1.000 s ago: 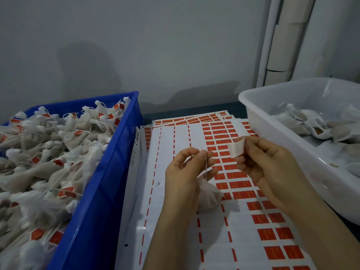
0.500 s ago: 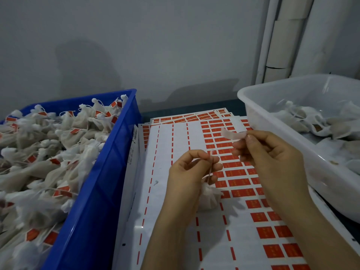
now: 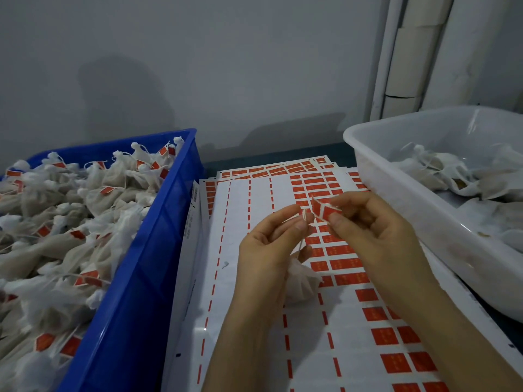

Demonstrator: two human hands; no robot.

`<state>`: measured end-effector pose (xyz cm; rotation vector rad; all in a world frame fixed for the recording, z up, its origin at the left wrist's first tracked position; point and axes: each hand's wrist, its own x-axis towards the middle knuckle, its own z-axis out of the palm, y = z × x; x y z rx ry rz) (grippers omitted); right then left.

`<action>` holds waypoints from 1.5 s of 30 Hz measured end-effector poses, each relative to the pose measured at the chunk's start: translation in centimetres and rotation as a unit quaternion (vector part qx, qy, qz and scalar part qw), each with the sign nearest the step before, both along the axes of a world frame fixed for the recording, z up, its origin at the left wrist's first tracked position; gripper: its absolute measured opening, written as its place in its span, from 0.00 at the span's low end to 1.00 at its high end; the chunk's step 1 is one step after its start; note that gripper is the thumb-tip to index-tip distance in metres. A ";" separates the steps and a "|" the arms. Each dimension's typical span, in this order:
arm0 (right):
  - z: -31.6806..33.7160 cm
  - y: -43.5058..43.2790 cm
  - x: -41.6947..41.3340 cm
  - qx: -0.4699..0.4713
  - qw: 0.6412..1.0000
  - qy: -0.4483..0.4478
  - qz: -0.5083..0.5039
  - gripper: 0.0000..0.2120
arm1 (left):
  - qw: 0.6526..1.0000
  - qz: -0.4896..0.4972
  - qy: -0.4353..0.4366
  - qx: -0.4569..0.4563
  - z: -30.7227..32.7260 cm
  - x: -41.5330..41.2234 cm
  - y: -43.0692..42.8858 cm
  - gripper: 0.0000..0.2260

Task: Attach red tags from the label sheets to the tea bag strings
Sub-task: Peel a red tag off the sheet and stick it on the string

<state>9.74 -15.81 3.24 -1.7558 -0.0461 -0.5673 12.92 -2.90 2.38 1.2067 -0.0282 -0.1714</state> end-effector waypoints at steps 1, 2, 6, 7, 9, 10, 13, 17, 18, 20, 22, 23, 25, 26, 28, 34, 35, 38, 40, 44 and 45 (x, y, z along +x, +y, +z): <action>-0.2 0.1 0.0 -0.009 1.000 0.002 0.009 0.11 | 1.000 0.000 -0.002 0.001 -0.1 0.0 0.0 0.13; -0.3 0.2 0.0 -0.016 1.000 0.005 0.015 0.10 | 1.000 -0.001 -0.005 0.004 -0.1 0.0 0.0 0.13; -1.1 0.4 0.3 -0.041 0.999 0.008 0.014 0.09 | 1.000 0.000 -0.010 0.012 -0.3 0.1 0.0 0.10; -1.2 0.5 0.3 -0.046 0.999 0.009 0.013 0.09 | 1.000 0.001 -0.011 0.011 -0.4 0.1 -0.1 0.09; -1.4 0.5 0.4 -0.050 0.999 0.009 0.012 0.09 | 1.000 0.001 -0.012 0.006 -0.4 0.1 -0.1 0.09; -1.5 0.6 0.4 -0.049 0.999 0.009 0.012 0.08 | 1.000 0.000 -0.010 0.003 -0.4 0.1 -0.1 0.08; -1.7 0.5 0.6 -0.047 0.999 0.009 0.009 0.05 | 1.000 0.000 -0.011 0.002 -0.4 0.2 -0.1 0.08; -1.8 0.6 0.6 -0.055 0.998 0.007 -0.001 0.06 | 1.000 -0.003 -0.019 0.010 -0.5 0.1 -0.2 0.08; -1.8 0.6 0.6 -0.054 0.999 0.007 -0.003 0.06 | 1.000 -0.005 -0.021 0.013 -0.5 0.1 -0.2 0.08; -1.8 0.6 0.6 -0.048 0.999 0.006 -0.009 0.05 | 0.999 -0.010 -0.025 0.020 -0.5 0.1 -0.2 0.08; -1.7 0.6 0.6 -0.042 0.999 0.006 -0.016 0.05 | 0.999 -0.013 -0.031 0.029 -0.5 0.1 -0.3 0.09; -1.7 0.7 0.6 -0.040 0.999 0.007 -0.018 0.05 | 0.999 -0.012 -0.035 0.032 -0.5 0.1 -0.3 0.09; -1.8 0.7 0.6 -0.038 0.999 0.007 -0.021 0.05 | 0.998 -0.011 -0.040 0.040 -0.6 0.0 -0.4 0.09; -1.8 0.6 0.6 -0.037 0.999 0.006 -0.022 0.06 | 0.998 -0.011 -0.042 0.043 -0.6 0.0 -0.4 0.09; -1.9 0.6 0.7 -0.032 0.999 0.006 -0.027 0.06 | 0.998 -0.020 -0.050 0.043 -0.6 -0.1 -0.5 0.08; -2.1 0.3 0.9 -0.005 0.999 0.007 -0.032 0.08 | 0.990 -0.030 -0.104 0.092 -0.5 -0.3 -0.7 0.17; -2.2 0.3 0.9 -0.006 1.000 0.007 -0.030 0.08 | 0.988 -0.025 -0.114 0.101 -0.6 -0.3 -0.7 0.17; -2.2 0.4 0.9 -0.012 0.999 0.018 -0.025 0.07 | 0.984 0.012 -0.137 0.113 -0.8 -0.3 -0.6 0.12; -2.2 0.2 1.0 -0.025 0.999 0.023 -0.038 0.05 | 0.977 0.034 -0.162 0.137 -0.7 -0.3 -0.7 0.11; -1.8 -0.5 1.2 -0.071 0.996 0.019 -0.043 0.06 | 0.956 0.056 -0.198 0.210 -0.8 -0.3 -1.0 0.16; -1.8 -0.6 1.2 -0.079 0.996 0.018 -0.035 0.07 | 0.950 0.058 -0.205 0.226 -0.8 -0.4 -1.1 0.17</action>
